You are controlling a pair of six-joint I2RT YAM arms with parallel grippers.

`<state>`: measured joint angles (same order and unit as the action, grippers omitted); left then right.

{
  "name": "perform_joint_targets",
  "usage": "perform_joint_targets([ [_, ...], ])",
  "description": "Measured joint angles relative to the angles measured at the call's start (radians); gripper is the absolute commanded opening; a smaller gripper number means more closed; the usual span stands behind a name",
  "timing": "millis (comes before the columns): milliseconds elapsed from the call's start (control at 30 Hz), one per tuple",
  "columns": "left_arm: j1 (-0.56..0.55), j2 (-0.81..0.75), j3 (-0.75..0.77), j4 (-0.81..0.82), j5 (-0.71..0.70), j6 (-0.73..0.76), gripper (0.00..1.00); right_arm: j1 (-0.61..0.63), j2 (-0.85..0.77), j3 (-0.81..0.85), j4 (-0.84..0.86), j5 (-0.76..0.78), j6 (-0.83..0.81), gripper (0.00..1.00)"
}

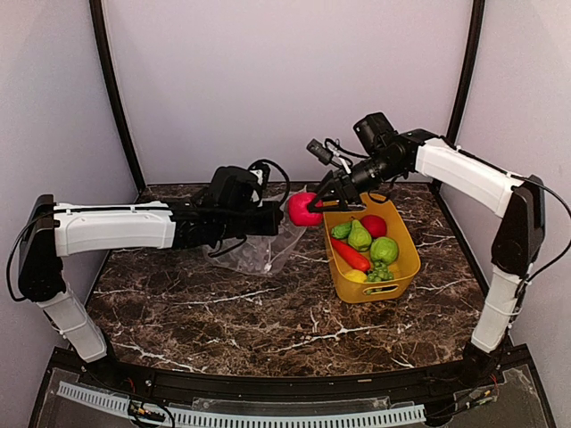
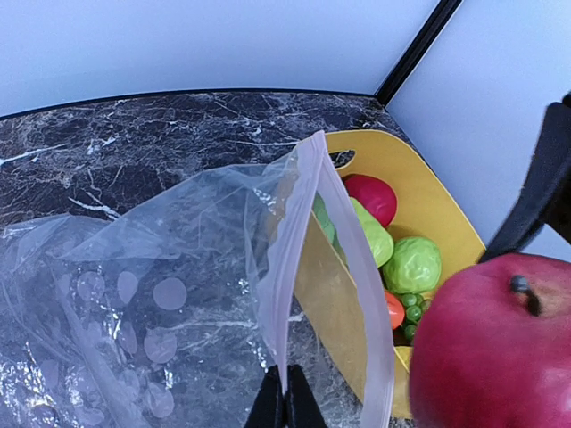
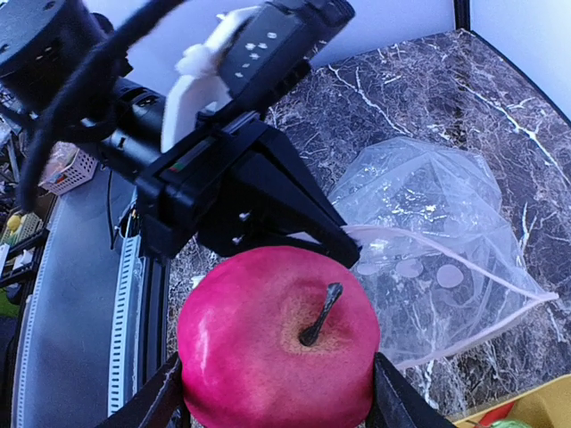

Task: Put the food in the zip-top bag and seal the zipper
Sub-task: Place the fake fruit in the zipper food storage bag, then pick up the fake fruit from the bin.

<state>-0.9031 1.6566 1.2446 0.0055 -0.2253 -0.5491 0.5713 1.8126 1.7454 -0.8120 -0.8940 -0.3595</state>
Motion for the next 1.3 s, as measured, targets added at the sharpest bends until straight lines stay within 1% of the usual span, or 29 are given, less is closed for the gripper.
perform_joint_targets([
  [100, 0.0, -0.005, 0.0, 0.006, 0.014, -0.012, 0.01, 0.0, 0.07, 0.046, 0.009, 0.002, 0.03, 0.51],
  [267, 0.0, -0.05, -0.004, 0.01, 0.023, -0.016, 0.01, 0.0, 0.146, 0.065, 0.018, 0.081, 0.087, 0.53],
  [333, 0.0, -0.077, -0.013, 0.024, 0.024, -0.017, 0.01, 0.003, 0.159, 0.065, 0.019, 0.115, 0.109, 0.58],
  [467, 0.0, -0.105, -0.026, 0.051, 0.028, -0.022, 0.01, 0.016, 0.164, 0.072, 0.02, 0.155, 0.133, 0.76],
  [600, 0.0, -0.104, -0.035, 0.055, 0.032, -0.028, 0.01, 0.032, 0.164, 0.097, 0.019, 0.151, 0.152, 0.88],
  [667, 0.0, -0.103, -0.043, 0.056, 0.03, -0.031, 0.01, 0.035, 0.162, 0.109, 0.019, 0.14, 0.148, 0.91],
  [767, 0.0, -0.103, -0.055, 0.058, 0.021, -0.03, 0.01, 0.032, 0.141, 0.106, 0.015, 0.124, 0.149, 0.91],
  [867, 0.0, -0.103, -0.06, 0.058, 0.009, -0.023, 0.01, 0.004, 0.084, 0.079, 0.014, 0.105, 0.147, 0.89],
  [900, 0.0, -0.103, -0.061, 0.058, 0.003, -0.019, 0.01, -0.018, 0.053, 0.06, 0.016, 0.104, 0.144, 0.88],
  [967, 0.0, -0.104, -0.064, 0.059, -0.008, -0.011, 0.01, -0.073, -0.004, 0.023, 0.02, 0.118, 0.133, 0.82],
  [1067, 0.0, -0.105, -0.08, 0.06, -0.024, 0.001, 0.01, -0.173, -0.063, -0.037, 0.031, 0.179, 0.11, 0.77],
  [1167, 0.003, -0.105, -0.096, 0.06, -0.029, 0.01, 0.01, -0.255, -0.075, -0.131, 0.049, 0.271, 0.084, 0.75],
  [1300, 0.003, -0.105, -0.111, 0.06, -0.028, 0.014, 0.01, -0.266, -0.04, -0.255, 0.047, 0.355, 0.065, 0.73],
])
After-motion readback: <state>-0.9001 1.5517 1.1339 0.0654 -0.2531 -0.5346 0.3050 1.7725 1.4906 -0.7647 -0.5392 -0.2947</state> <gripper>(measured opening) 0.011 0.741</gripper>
